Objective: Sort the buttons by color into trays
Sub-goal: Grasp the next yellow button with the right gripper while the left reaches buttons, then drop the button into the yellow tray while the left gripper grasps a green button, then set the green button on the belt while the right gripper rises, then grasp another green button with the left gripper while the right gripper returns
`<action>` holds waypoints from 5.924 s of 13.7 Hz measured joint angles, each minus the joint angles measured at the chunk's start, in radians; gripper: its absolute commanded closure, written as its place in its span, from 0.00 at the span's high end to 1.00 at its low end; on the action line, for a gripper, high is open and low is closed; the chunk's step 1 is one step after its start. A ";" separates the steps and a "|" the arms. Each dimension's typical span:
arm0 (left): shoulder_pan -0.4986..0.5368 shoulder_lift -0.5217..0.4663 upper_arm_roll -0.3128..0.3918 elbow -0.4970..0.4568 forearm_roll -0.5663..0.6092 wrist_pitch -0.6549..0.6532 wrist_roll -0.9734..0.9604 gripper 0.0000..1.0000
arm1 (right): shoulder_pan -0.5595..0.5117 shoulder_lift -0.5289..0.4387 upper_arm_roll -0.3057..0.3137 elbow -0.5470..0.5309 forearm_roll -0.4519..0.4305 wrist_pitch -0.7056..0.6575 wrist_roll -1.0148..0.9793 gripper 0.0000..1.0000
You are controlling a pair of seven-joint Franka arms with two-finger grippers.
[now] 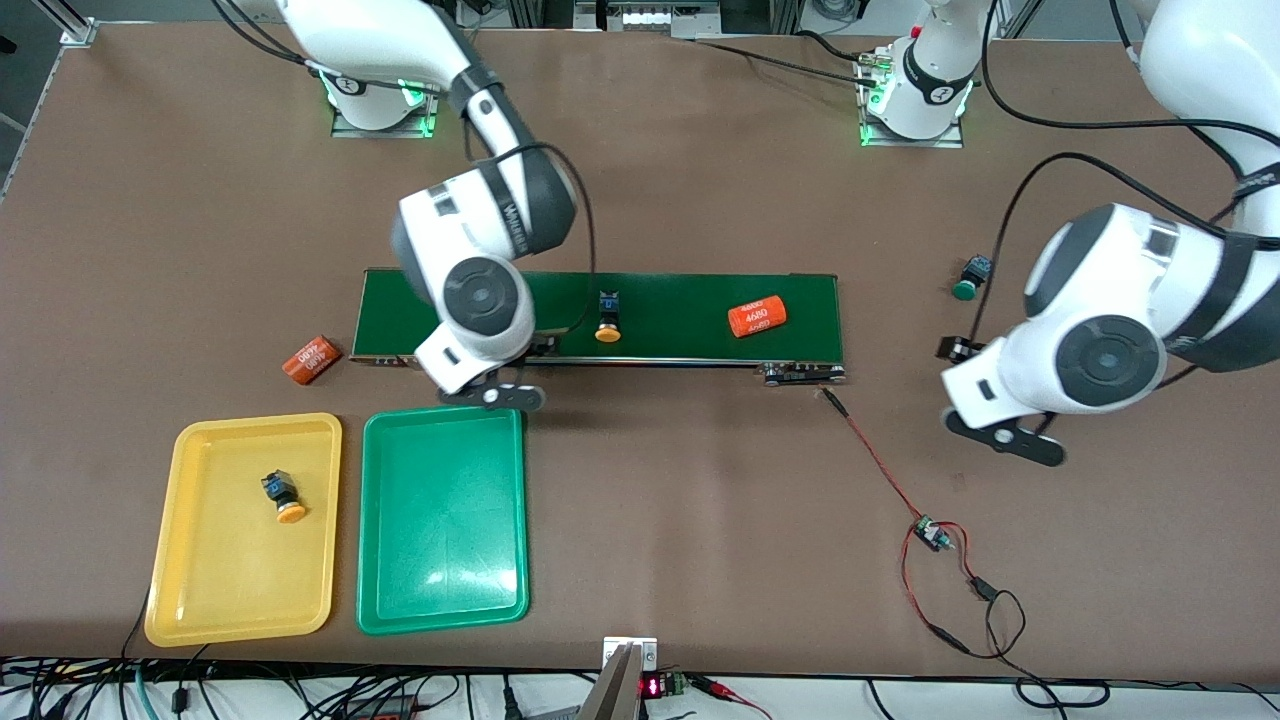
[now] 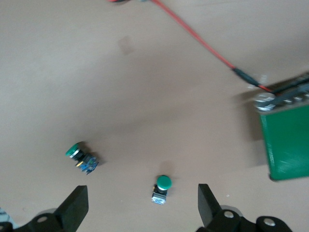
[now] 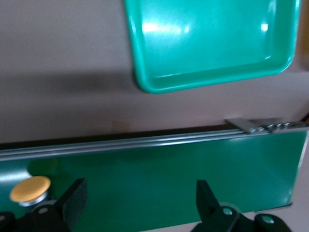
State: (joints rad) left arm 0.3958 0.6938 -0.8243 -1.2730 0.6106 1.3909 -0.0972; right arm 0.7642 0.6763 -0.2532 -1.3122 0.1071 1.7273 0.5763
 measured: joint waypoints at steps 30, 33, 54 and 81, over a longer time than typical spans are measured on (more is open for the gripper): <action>0.002 -0.437 0.469 -1.201 -0.173 0.827 0.301 0.17 | 0.101 -0.040 -0.126 -0.130 0.125 0.206 0.136 0.00; -0.011 -0.495 0.456 -1.124 -0.169 0.715 0.305 0.18 | -0.032 -0.039 -0.145 -0.119 0.123 0.205 -0.070 0.00; -0.436 -0.224 0.345 -0.661 -0.647 0.651 -0.212 1.00 | -0.517 0.037 -0.148 -0.112 0.004 0.382 -1.155 0.00; -0.040 -0.289 0.731 -0.603 -0.446 0.757 0.577 1.00 | -0.540 0.027 -0.124 -0.102 0.028 0.405 -1.074 1.00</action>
State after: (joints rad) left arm 0.3557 0.4043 -0.0930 -1.8763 0.1648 2.1479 0.4794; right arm 0.2242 0.7033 -0.3773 -1.4146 0.1355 2.1320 -0.4977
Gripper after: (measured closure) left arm 0.000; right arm 0.000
